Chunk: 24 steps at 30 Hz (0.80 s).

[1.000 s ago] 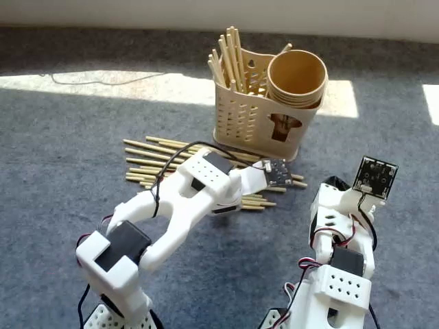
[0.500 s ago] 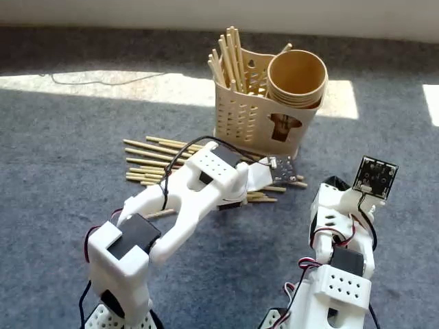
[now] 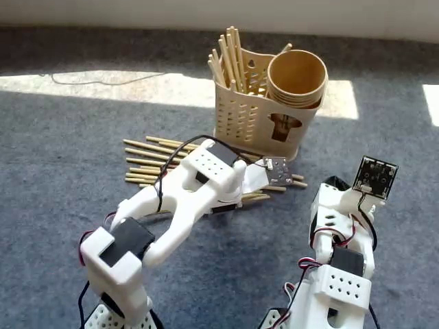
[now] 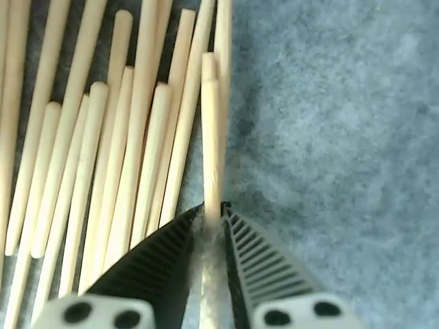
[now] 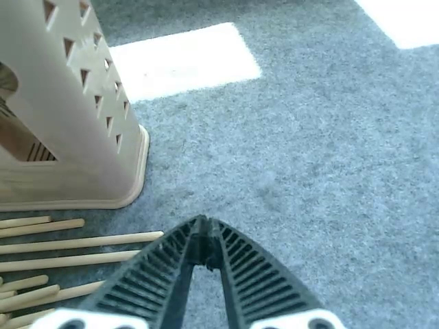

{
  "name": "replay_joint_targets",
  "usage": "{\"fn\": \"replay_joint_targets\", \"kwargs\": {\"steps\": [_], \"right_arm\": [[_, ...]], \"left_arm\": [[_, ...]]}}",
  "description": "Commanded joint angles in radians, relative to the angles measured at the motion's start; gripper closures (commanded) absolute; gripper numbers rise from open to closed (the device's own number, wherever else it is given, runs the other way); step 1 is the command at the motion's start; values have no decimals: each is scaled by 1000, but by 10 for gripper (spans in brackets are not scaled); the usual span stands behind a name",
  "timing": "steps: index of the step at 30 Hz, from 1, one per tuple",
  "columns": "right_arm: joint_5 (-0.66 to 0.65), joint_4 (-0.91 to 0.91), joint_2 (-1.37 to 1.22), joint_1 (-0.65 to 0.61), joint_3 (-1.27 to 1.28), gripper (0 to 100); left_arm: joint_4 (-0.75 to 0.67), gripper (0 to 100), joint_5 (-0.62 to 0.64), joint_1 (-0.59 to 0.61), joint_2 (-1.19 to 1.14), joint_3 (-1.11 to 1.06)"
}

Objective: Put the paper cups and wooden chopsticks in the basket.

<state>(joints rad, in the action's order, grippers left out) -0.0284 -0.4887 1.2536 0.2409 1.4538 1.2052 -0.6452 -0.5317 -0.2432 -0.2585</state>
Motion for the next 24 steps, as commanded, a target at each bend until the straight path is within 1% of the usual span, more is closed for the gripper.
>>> {"fn": "replay_joint_targets", "kwargs": {"steps": [1, 5, 9, 14, 19, 24], "right_arm": [[6, 28, 25, 5, -41, 988], [6, 28, 25, 5, -41, 988], [6, 28, 25, 5, -41, 988], [6, 28, 25, 5, -41, 988], [6, 28, 25, 5, -41, 988], [6, 28, 25, 5, -41, 988]], "left_arm": [[20, 995, 35, -18, 180, -56], [20, 995, 69, -18, 297, -111], [20, 995, 69, -18, 375, -140], [20, 995, 68, -18, 380, -174], [-63, 995, 66, -15, 380, -275], [-78, 992, 68, -16, 381, -297]]}}
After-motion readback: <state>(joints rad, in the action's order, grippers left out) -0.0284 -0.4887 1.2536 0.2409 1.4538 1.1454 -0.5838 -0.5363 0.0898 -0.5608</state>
